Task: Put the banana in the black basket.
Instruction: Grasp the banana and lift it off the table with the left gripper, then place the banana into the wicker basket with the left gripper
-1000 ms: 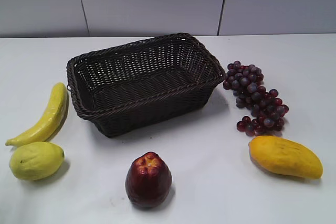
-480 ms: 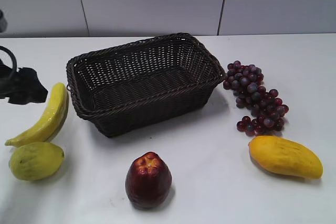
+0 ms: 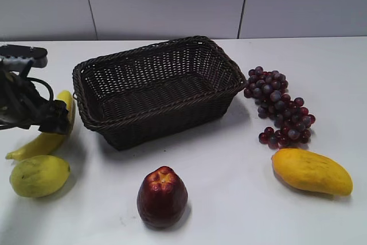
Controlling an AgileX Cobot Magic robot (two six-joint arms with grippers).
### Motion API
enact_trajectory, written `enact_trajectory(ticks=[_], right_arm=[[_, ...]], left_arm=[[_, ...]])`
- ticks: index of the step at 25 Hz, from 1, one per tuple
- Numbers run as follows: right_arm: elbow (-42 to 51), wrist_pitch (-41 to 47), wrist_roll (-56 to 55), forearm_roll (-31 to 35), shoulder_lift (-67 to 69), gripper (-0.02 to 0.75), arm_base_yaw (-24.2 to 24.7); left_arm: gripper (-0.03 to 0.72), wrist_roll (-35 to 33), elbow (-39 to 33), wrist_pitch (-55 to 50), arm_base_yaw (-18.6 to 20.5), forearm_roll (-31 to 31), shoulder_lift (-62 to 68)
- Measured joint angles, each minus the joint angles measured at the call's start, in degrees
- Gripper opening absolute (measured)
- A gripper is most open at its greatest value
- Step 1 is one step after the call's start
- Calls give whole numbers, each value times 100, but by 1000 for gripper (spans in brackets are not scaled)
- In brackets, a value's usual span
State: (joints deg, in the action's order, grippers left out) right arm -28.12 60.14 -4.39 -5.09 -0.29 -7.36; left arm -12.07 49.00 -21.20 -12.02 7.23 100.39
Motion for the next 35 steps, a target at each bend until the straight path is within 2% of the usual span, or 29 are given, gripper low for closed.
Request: enact_trajectory(ticks=[7,10,14,15,23,26,31,35], right_arm=[[0,0,0,0,0,482,0],[0,0,0,0,0,482,0],[0,0,0,0,0,482,0],[0,0,0,0,0,482,0],[0,0,0,0,0,482,0],[0,0,0,0,0,482,0],[0,0,0,0,0,482,0],[0,0,0,0,0,482,0]], left_arm=[[608,0,14,325,0,-68,531],[524,0,21,445,0,-87,587],[329,0,21,530,0,-87,586],[309,0,21,530,0,-87,586],[312,0,30,267,32,-287,388],[312,0,164,17,199,-331,-10],[312,-2,735,-392,421,-532,-775],[312,-7,1390,-405,311,-565,-1119]])
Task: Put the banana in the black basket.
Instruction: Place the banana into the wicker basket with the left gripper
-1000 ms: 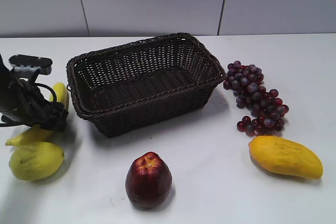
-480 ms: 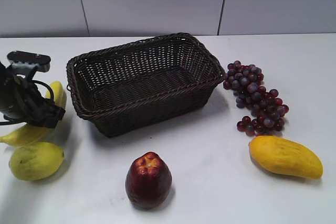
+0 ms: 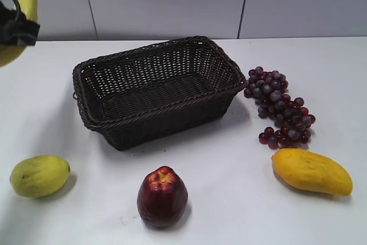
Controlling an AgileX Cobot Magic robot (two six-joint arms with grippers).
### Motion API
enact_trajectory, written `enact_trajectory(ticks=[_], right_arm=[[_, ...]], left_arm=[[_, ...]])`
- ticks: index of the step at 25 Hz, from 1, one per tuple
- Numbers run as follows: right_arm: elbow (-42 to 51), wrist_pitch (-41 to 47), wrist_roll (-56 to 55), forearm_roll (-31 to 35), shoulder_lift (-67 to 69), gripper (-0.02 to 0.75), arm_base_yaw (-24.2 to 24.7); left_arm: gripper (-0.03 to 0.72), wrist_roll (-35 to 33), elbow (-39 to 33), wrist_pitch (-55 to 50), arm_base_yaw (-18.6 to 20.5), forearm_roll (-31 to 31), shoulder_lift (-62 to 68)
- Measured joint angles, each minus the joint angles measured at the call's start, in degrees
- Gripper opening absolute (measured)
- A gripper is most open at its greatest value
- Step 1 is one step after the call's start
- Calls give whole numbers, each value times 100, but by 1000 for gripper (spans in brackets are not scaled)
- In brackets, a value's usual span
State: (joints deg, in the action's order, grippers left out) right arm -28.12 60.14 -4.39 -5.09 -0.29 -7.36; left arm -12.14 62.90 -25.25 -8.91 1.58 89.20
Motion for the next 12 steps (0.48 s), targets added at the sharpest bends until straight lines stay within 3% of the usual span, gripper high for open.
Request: enact_trajectory(ticks=[4,12], right_arm=[[0,0,0,0,0,482,0],[0,0,0,0,0,482,0]], left_arm=[[312,-5,470,50,-443,0,-11],[312,-4,548,937,-1731,0,396]])
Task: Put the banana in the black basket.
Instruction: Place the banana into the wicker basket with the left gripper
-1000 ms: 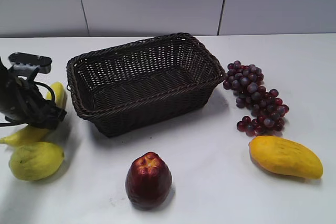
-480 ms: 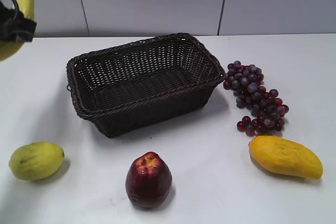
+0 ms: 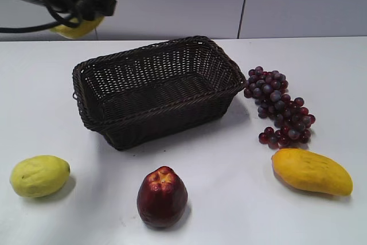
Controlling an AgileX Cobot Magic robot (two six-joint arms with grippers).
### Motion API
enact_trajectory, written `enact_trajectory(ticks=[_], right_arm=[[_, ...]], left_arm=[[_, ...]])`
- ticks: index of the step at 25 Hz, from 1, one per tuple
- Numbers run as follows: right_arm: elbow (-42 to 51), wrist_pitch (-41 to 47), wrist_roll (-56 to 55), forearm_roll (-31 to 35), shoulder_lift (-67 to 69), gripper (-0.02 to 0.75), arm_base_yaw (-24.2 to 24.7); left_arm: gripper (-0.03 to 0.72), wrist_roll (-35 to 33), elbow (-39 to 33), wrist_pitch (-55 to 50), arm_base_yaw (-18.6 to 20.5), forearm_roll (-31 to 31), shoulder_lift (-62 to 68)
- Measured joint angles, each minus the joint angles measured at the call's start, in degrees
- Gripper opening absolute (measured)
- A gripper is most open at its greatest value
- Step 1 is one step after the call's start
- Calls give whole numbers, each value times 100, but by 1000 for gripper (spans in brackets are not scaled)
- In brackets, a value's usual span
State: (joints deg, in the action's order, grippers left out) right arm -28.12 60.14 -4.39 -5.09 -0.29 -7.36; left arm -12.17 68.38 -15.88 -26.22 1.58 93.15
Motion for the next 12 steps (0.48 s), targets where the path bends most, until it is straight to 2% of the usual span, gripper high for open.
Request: enact_trajectory(ticks=[6,12], right_arm=[[0,0,0,0,0,482,0],[0,0,0,0,0,482,0]], left_arm=[[312,0,0,421,-537,-12,726],[312,0,0,540,-642,-17,1404]])
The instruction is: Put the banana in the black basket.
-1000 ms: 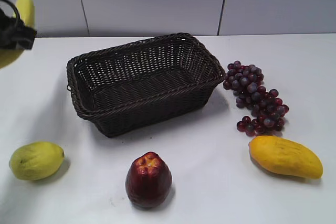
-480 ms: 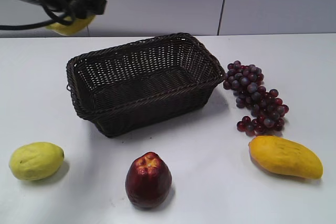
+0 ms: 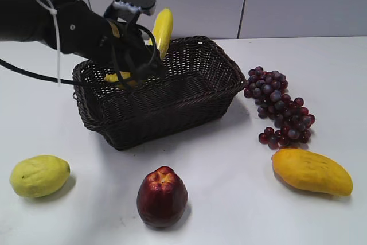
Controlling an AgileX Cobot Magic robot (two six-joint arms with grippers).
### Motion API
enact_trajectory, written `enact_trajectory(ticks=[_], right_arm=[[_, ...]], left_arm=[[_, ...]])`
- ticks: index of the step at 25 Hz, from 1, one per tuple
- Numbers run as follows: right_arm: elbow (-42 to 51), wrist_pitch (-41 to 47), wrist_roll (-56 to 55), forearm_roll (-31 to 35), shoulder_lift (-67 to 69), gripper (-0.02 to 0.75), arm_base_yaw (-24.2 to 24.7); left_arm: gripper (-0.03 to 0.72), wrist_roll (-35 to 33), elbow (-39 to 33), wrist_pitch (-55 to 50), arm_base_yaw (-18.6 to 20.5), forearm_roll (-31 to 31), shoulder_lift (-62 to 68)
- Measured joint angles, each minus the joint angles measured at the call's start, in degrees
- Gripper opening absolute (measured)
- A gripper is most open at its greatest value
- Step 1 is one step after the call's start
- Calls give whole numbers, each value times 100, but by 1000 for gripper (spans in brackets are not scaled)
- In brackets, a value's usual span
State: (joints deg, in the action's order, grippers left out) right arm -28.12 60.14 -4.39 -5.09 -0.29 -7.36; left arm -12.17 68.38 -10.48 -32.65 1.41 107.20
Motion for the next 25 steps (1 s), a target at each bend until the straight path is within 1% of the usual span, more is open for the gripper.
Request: enact_trajectory(ticks=[1,2,4,6,8,9,14,18,21,25], right_arm=[[0,0,0,0,0,482,0],[0,0,0,0,0,482,0],[0,0,0,0,0,482,0],[0,0,0,0,0,482,0],[0,0,0,0,0,482,0],[0,0,0,0,0,482,0],[0,0,0,0,0,482,0],[0,0,0,0,0,482,0],[0,0,0,0,0,482,0],[0,0,0,0,0,482,0]], left_arm=[[319,0,0,0,0,0,83],[342,0,0,0,0,0,142],[440,0,0,0,0,0,205],[576,0,0,0,0,0,207],[647,0,4,27,0,0,207],[659,0,4,27,0,0,207],[666,-6,4,-104,0,0,137],[666,-5,132,-602,68,5,-215],[665,-5,446,-1304,342,30,-533],[650,69,796,-2347,1017,50,-910]])
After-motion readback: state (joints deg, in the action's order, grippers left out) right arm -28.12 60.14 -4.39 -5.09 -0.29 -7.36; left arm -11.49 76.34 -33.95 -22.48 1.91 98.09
